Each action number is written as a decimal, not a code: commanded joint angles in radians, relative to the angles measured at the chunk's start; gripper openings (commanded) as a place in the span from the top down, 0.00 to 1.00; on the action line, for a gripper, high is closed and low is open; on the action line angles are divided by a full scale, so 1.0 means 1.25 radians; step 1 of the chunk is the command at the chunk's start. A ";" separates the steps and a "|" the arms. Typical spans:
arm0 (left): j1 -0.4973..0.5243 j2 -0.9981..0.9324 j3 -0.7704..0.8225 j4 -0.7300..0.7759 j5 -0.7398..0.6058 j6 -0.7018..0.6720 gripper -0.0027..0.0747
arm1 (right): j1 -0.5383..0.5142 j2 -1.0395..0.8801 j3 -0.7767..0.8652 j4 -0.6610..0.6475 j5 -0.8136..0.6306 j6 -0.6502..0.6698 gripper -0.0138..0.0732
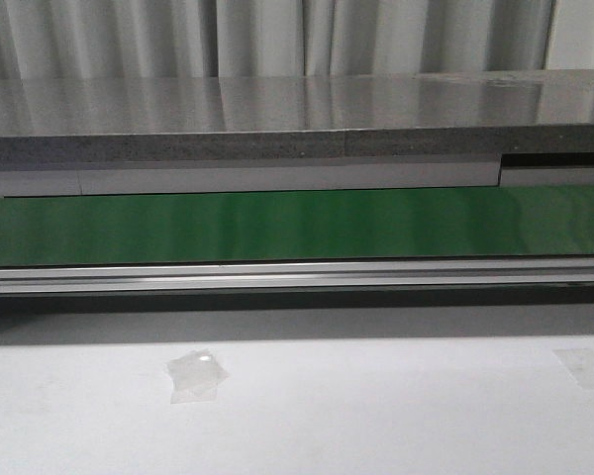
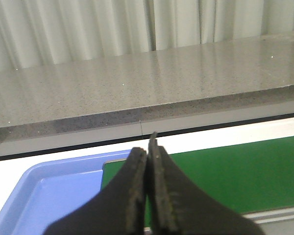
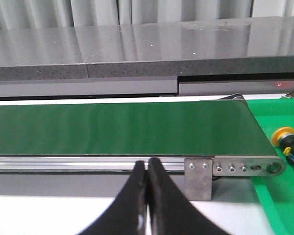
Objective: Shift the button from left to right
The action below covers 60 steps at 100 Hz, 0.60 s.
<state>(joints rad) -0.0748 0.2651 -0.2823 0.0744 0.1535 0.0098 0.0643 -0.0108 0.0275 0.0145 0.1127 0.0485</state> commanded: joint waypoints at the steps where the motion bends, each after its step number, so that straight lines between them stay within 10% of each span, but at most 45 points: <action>1: -0.008 -0.028 0.008 0.040 -0.073 -0.051 0.99 | 0.001 -0.011 -0.012 0.001 -0.065 0.000 0.92; 60: 0.043 -0.243 0.213 0.047 -0.081 -0.093 0.99 | 0.001 -0.011 -0.012 0.001 -0.065 0.000 0.92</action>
<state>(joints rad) -0.0373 -0.0039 -0.0078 0.1284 0.1449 -0.0790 0.0643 -0.0108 0.0275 0.0160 0.1127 0.0489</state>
